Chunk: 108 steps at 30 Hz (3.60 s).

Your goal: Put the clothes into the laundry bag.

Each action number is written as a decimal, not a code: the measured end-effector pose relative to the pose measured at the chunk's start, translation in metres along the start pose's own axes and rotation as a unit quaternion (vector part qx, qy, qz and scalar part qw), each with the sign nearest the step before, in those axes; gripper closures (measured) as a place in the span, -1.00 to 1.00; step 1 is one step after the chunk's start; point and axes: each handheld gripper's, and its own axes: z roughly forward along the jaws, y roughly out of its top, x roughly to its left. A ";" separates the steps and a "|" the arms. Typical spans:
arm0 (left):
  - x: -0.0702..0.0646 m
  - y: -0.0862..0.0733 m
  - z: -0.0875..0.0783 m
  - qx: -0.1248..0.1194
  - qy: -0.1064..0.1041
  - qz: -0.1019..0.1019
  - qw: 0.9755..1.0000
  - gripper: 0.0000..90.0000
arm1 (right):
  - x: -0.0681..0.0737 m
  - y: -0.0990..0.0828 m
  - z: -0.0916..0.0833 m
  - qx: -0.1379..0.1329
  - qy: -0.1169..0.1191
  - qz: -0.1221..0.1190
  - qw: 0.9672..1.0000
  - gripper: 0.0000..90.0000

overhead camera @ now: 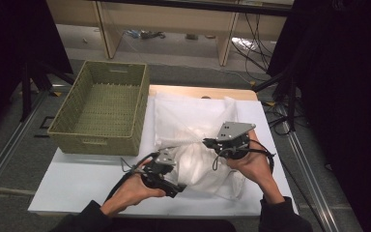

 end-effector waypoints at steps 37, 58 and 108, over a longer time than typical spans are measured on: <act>0.021 0.014 0.031 -0.044 0.081 -0.064 0.994 -0.39 | -0.002 -0.009 -0.004 0.009 0.001 0.013 1.000 1.00; 0.070 0.062 0.070 -0.074 0.133 -0.088 0.984 0.53 | -0.008 -0.025 0.006 0.036 0.005 0.027 0.999 1.00; 0.063 -0.006 0.035 0.020 0.146 -0.094 0.985 -0.29 | -0.008 -0.041 0.026 0.084 0.004 0.037 0.996 1.00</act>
